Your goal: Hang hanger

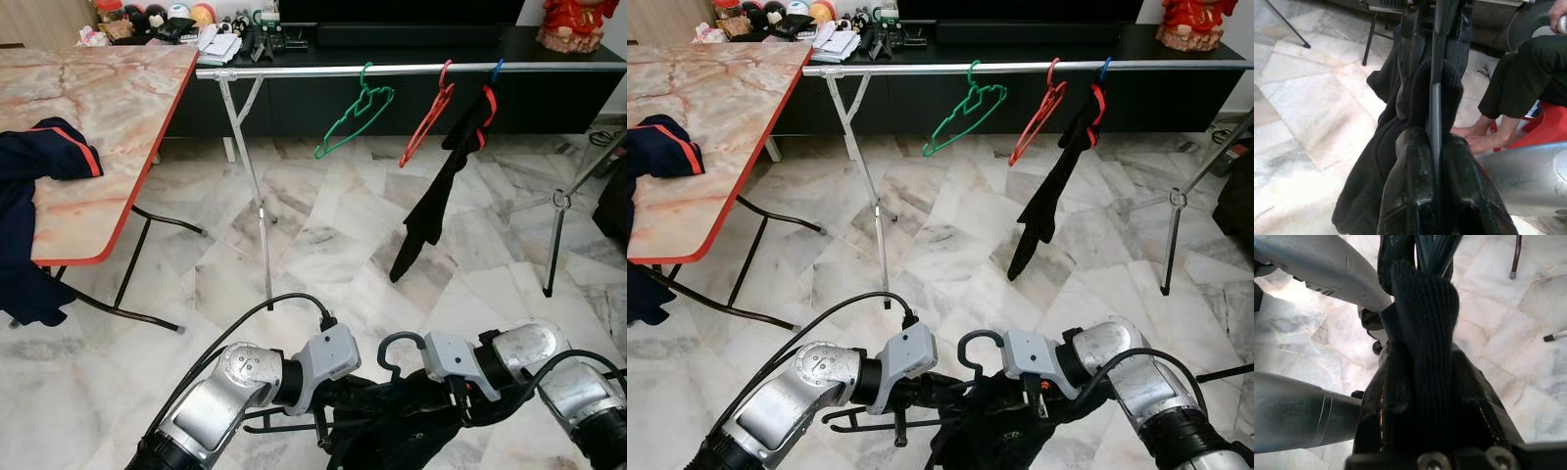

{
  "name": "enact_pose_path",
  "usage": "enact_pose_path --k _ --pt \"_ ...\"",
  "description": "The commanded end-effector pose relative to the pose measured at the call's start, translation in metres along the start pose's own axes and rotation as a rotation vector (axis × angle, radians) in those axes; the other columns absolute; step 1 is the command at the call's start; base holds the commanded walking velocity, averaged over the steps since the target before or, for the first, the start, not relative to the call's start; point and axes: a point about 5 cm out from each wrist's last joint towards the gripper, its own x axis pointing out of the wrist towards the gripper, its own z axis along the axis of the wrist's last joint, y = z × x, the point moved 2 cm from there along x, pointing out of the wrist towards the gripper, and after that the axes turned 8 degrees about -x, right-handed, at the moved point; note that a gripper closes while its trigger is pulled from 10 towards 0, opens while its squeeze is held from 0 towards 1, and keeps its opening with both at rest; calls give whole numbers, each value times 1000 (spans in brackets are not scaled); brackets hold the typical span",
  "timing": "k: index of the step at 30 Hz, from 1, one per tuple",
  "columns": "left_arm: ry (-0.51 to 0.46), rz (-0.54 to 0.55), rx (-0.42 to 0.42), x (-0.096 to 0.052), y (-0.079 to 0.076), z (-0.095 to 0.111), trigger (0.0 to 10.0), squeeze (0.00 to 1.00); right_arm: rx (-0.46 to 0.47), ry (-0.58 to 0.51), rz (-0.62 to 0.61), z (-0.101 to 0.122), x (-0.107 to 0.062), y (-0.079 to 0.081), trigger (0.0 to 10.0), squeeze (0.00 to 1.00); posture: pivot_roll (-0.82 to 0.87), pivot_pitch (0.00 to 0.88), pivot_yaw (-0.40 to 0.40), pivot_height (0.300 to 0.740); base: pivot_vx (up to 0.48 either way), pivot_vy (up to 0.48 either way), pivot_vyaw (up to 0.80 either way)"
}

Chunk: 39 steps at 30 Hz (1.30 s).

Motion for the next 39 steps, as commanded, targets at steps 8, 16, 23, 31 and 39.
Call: enact_pose_path --k 8,16,23,31,39 --pt "-129 138 76 -8 21 32 10000 0 18 21 79 -4 11 9 0 0 -52 252 -18 740 0 0 0" --pt "-131 111 46 -11 21 31 10000 1000 20 29 100 -6 11 12 0 0 -51 251 -22 740 0 0 0" --pt "-48 28 70 -37 18 26 10000 1000 20 97 125 -17 13 19 0 0 -47 255 -29 740 0 0 0" --pt "-12 102 65 -71 29 20 10000 1000 43 159 98 -32 5 21 0 0 -36 260 -34 740 0 0 0" --pt "-106 356 -44 -92 45 3 10000 1000 95 185 -158 -33 -42 -7 0 0 -37 264 -36 740 0 0 0"
